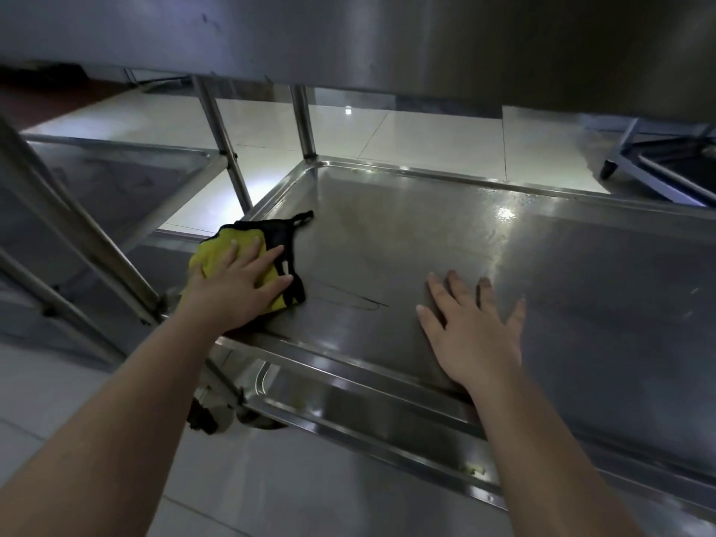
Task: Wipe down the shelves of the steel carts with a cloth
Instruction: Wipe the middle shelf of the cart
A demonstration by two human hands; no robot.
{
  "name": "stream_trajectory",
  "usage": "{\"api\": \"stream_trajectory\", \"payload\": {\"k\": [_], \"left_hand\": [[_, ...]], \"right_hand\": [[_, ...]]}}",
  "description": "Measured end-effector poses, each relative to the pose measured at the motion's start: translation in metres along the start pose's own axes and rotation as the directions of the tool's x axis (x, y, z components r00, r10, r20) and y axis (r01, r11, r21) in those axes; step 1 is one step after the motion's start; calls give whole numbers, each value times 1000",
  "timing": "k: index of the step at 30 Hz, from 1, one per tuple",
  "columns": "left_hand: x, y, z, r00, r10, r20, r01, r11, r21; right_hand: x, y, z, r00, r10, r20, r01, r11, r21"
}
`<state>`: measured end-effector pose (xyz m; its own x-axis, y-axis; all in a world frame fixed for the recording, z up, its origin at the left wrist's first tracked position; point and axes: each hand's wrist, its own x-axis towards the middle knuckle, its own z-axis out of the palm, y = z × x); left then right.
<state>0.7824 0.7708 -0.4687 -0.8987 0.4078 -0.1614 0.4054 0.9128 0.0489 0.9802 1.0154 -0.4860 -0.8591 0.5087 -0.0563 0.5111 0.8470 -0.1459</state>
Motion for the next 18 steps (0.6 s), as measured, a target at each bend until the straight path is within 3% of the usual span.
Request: {"api": "stream_trajectory", "payload": {"k": [5, 9, 11, 15, 18], "left_hand": [[13, 54, -2, 1000, -3, 6, 3, 999, -49], [24, 149, 2, 973, 229, 16, -227, 972, -63], [23, 200, 5, 934, 357, 16, -357, 933, -41], [0, 292, 13, 829, 557, 47, -556, 831, -31], [-24, 344, 19, 726, 683, 80, -684, 729, -26]], "right_hand": [[0, -2, 0, 1000, 7, 16, -7, 1000, -1], [0, 3, -12, 1000, -15, -21, 19, 977, 210], [4, 26, -25, 994, 32, -106, -1, 961, 276], [8, 101, -40, 983, 169, -76, -163, 983, 87], [5, 144, -41, 949, 311, -48, -287, 918, 273]]}}
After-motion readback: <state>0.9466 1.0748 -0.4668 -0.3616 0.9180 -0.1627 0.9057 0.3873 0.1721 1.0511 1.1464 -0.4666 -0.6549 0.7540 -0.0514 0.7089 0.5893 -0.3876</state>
